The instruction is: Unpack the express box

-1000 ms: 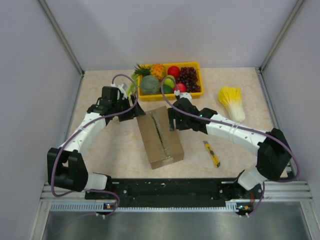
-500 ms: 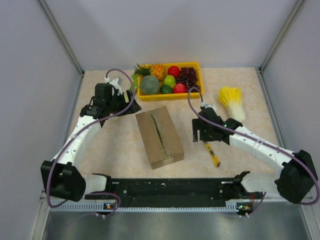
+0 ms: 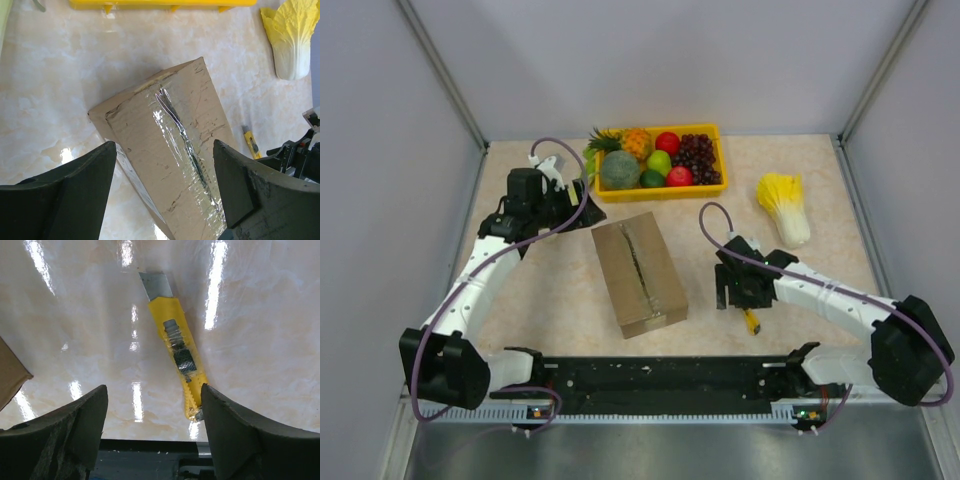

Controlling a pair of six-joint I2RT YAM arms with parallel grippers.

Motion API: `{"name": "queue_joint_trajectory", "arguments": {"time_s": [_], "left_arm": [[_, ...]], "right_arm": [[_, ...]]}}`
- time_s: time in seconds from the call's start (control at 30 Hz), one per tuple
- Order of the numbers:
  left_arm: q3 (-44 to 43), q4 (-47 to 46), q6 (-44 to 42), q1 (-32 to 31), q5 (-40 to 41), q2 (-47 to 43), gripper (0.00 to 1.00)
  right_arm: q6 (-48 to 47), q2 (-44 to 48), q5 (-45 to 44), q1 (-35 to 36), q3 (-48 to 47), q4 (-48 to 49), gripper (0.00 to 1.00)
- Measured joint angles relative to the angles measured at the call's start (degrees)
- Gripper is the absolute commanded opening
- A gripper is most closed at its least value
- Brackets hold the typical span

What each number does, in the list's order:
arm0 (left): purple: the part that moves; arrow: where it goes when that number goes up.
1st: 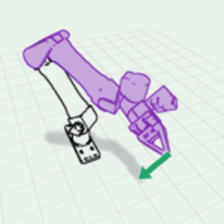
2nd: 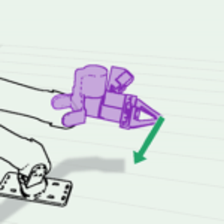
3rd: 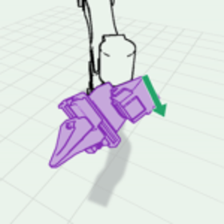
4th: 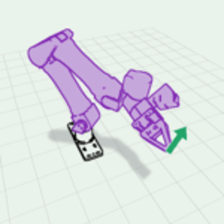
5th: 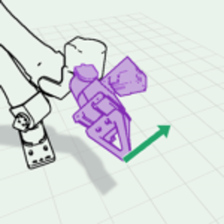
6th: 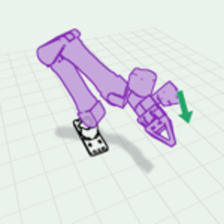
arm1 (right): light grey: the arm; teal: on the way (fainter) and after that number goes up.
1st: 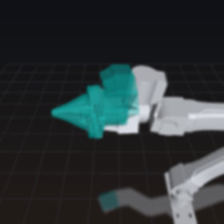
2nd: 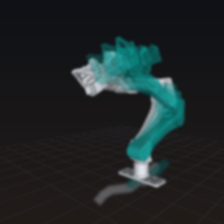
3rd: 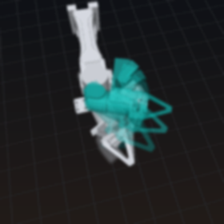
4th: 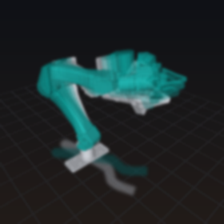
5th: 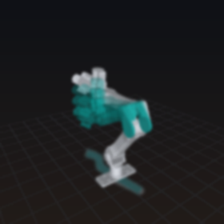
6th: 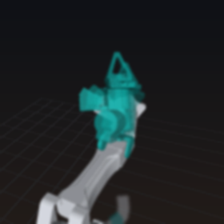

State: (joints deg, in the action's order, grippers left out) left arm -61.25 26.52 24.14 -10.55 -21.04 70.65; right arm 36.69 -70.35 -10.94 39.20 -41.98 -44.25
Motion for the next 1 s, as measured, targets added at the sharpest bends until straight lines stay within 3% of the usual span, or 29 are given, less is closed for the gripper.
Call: {"name": "queue_joint_trajectory", "arguments": {"time_s": [0.5,1.0], "left_arm": [[0.11,0.00,0.13,0.00,-0.55,-1.03,0.82],[0.22,0.07,0.11,0.00,-0.48,-1.09,0.82]], "right_arm": [[-0.37,-0.31,1.79,-7.30,5.27,2.99,0.65],[-0.02,-4.57,6.16,-7.74,4.76,5.11,0.32]]}}
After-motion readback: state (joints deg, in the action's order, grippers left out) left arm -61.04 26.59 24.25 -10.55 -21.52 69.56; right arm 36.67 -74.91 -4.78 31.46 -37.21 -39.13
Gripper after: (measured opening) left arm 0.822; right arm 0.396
